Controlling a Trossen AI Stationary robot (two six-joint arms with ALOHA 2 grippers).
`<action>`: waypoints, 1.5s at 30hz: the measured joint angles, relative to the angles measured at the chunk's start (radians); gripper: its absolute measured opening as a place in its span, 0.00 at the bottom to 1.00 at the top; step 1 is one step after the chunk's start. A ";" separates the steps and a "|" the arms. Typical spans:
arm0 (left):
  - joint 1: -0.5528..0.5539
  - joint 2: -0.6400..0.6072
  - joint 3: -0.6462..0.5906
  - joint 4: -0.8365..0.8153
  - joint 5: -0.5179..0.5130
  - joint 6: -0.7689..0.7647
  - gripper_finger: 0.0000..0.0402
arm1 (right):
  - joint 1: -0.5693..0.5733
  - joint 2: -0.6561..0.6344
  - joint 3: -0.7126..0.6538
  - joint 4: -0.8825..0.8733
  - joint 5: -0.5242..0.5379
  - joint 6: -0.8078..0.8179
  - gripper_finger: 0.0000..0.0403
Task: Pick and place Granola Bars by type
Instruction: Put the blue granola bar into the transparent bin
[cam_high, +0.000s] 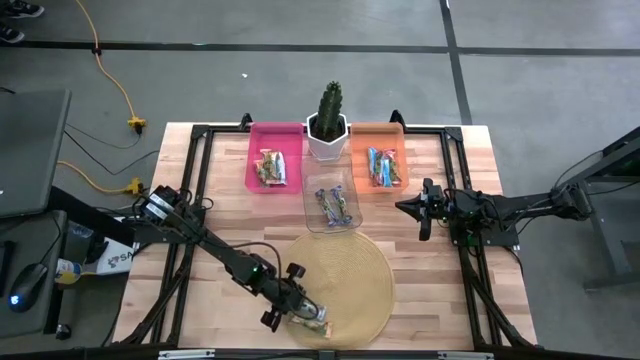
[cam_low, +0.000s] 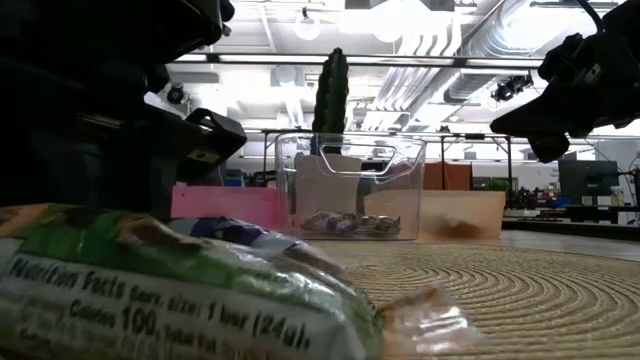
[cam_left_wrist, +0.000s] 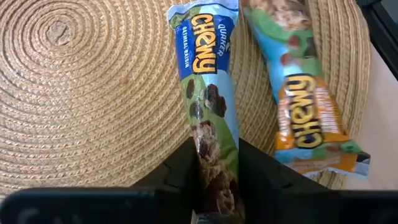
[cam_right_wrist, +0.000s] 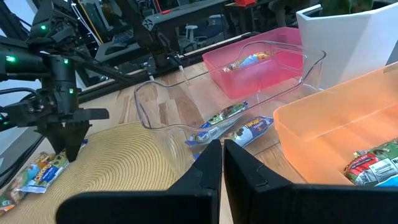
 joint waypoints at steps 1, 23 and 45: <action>0.000 0.000 0.000 0.000 0.001 -0.001 0.22 | 0.000 0.000 0.000 0.000 0.000 0.001 0.00; -0.001 -0.068 0.107 -0.167 -0.219 0.008 0.19 | 0.000 0.000 0.000 0.000 0.000 0.001 0.00; -0.001 -0.069 0.460 -0.509 -0.809 -0.339 0.19 | 0.000 0.000 0.000 0.000 0.000 0.000 0.00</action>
